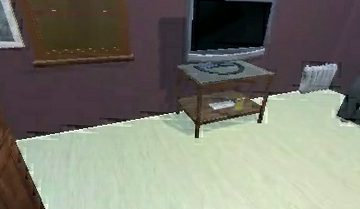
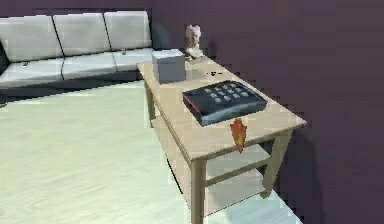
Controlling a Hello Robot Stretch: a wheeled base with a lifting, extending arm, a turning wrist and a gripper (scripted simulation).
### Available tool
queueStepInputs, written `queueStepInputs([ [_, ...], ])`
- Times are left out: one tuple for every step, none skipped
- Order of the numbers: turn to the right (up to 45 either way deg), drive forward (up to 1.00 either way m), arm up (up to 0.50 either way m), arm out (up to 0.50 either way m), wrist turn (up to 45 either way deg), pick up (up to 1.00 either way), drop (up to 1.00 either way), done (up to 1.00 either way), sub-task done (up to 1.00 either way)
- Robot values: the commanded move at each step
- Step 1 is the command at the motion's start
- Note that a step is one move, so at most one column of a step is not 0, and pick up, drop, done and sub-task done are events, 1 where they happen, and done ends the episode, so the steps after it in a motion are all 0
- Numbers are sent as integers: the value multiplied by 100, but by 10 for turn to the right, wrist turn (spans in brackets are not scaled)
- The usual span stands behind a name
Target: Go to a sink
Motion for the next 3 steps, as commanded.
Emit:
queueStepInputs([
  [-150,0,0,0,0,0,0,0,0],
  [0,100,0,0,0,0,0,0,0],
  [-30,0,0,0,0,0,0,0,0],
])
